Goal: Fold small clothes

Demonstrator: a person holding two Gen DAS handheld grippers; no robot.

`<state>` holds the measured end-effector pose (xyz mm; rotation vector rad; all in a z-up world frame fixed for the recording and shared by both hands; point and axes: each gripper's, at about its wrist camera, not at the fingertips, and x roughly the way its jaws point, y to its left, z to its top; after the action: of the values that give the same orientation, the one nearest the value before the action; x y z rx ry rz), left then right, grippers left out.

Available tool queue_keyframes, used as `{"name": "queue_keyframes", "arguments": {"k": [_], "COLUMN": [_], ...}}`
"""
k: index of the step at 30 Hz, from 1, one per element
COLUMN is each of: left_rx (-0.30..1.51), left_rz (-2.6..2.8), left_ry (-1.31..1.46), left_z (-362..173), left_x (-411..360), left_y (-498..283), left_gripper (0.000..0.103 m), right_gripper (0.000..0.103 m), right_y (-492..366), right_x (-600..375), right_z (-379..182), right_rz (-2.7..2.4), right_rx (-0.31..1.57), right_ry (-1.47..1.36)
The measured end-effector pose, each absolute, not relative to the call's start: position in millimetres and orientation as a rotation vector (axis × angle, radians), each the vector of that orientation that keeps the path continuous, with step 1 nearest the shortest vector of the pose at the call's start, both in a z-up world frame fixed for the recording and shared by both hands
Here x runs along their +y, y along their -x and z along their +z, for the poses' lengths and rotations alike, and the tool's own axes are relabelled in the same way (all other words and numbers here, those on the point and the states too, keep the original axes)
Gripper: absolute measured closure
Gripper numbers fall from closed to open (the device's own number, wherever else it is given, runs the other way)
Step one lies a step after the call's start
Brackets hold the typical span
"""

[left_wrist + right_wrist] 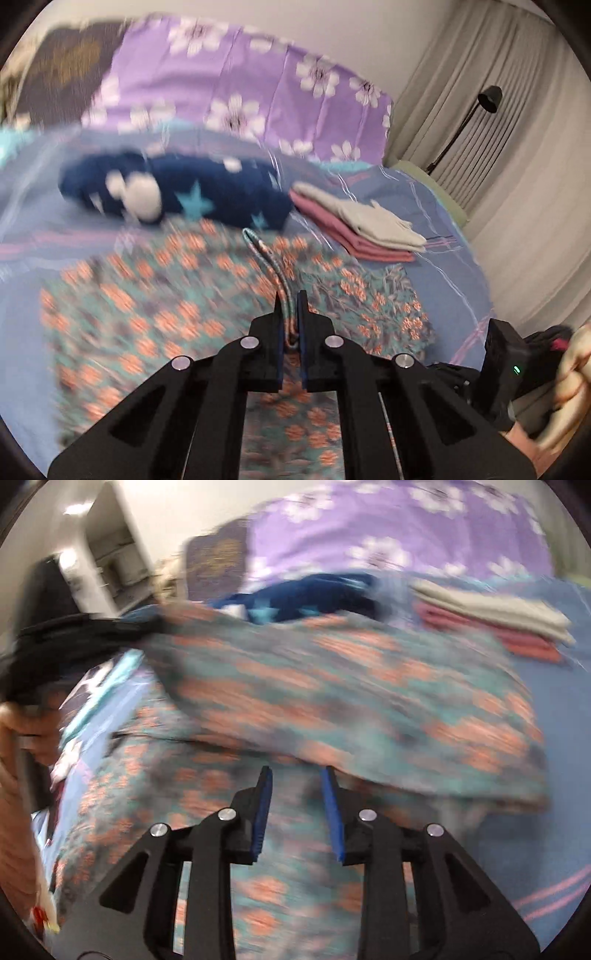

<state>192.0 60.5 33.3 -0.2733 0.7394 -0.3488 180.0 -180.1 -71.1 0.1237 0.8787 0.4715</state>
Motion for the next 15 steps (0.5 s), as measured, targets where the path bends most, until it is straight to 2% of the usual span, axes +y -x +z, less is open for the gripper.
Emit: {"name": "queue_keyframes", "arguments": {"k": [5,15], "left_rx": [0.652,0.592], "left_rz": [-0.315,-0.33], "left_ry": [0.194,0.145], "left_z": [72.1,107.5], "left_x": [70.4,69.8], "left_y": [-182.4,-177.5], "left_gripper": [0.098,0.098], "right_gripper": [0.079,0.078], "right_y": [-192.2,-176.8], "right_x": [-210.5,-167.1], "right_z": [-88.8,-67.3], "right_rz": [0.409,0.583], "right_rx": [0.91,0.873], "right_ry": [-0.284,-0.192]}}
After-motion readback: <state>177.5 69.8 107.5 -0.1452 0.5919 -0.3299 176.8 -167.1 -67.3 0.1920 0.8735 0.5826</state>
